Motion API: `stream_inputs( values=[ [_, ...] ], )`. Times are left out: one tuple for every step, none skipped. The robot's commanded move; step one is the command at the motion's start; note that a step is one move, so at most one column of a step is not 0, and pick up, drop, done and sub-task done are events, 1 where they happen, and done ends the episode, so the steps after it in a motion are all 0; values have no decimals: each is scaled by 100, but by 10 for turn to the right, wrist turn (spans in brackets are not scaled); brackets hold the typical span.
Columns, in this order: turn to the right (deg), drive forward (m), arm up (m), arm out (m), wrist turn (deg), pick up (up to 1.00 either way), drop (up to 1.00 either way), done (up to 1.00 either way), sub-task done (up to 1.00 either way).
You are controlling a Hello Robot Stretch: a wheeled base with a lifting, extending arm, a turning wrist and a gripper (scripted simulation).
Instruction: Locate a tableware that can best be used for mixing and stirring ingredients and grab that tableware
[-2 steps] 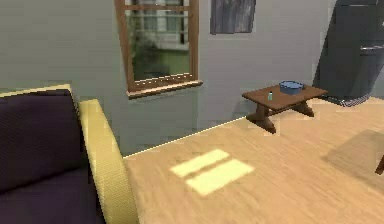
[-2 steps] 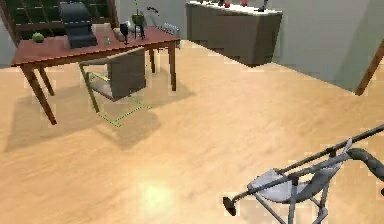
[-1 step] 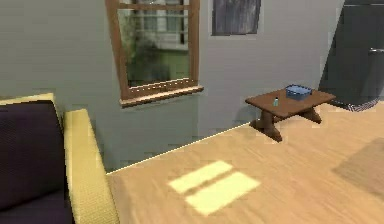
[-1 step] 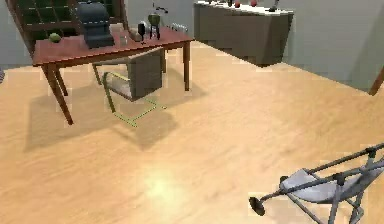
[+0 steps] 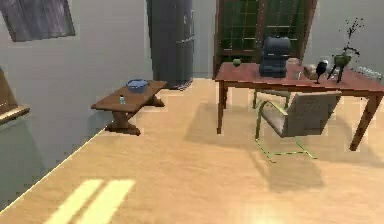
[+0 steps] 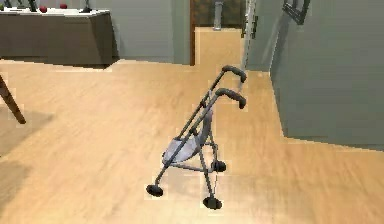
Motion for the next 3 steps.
stream_inputs(
  values=[
    [450, 0, 0, 0, 0, 0, 0, 0, 0],
    [60, 0, 0, 0, 0, 0, 0, 0, 0],
    [0, 15, 0, 0, 0, 0, 0, 0, 0]
  ],
)
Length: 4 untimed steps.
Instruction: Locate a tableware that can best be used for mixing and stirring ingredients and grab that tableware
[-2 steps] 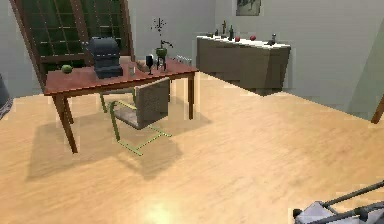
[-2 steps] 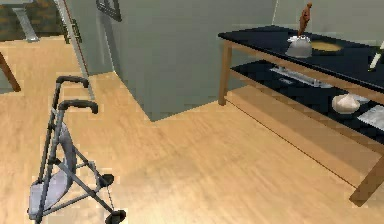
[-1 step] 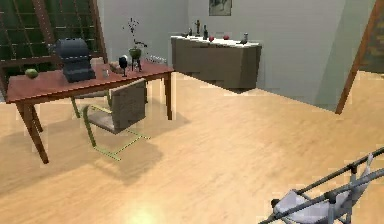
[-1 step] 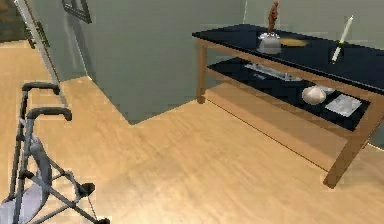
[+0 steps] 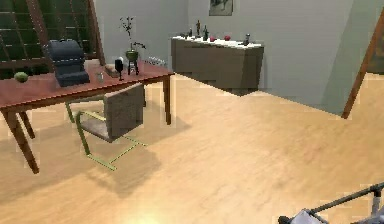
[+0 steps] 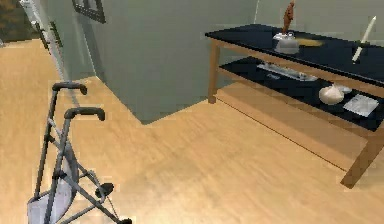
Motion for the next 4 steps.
stream_inputs(
  values=[
    [0, 100, 0, 0, 0, 0, 0, 0, 0],
    [-180, 0, 0, 0, 0, 0, 0, 0, 0],
    [0, 5, 0, 0, 0, 0, 0, 0, 0],
    [270, 0, 0, 0, 0, 0, 0, 0, 0]
  ],
)
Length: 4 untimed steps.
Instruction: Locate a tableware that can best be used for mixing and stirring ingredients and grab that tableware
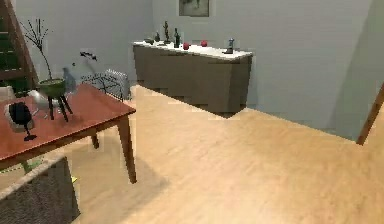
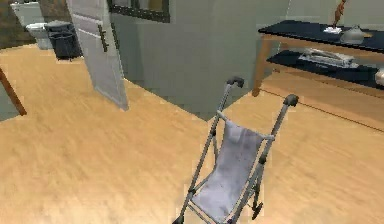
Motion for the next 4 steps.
stream_inputs(
  values=[
    [0, 100, 0, 0, 0, 0, 0, 0, 0],
    [0, 60, 0, 0, 0, 0, 0, 0, 0],
    [-240, 0, 0, 0, 0, 0, 0, 0, 0],
    [0, 100, 0, 0, 0, 0, 0, 0, 0]
  ],
)
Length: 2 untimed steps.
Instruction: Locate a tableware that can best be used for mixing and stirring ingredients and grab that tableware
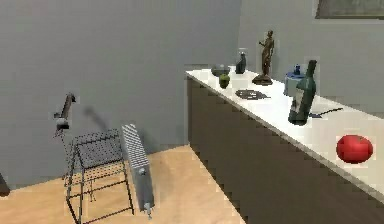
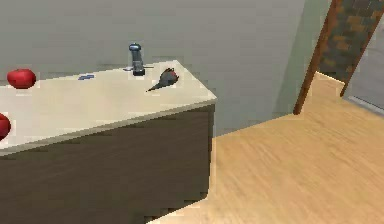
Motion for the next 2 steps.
stream_inputs(
  values=[
    [0, 60, 0, 0, 0, 0, 0, 0, 0],
    [-450, 0, 0, 0, 0, 0, 0, 0, 0]
  ],
)
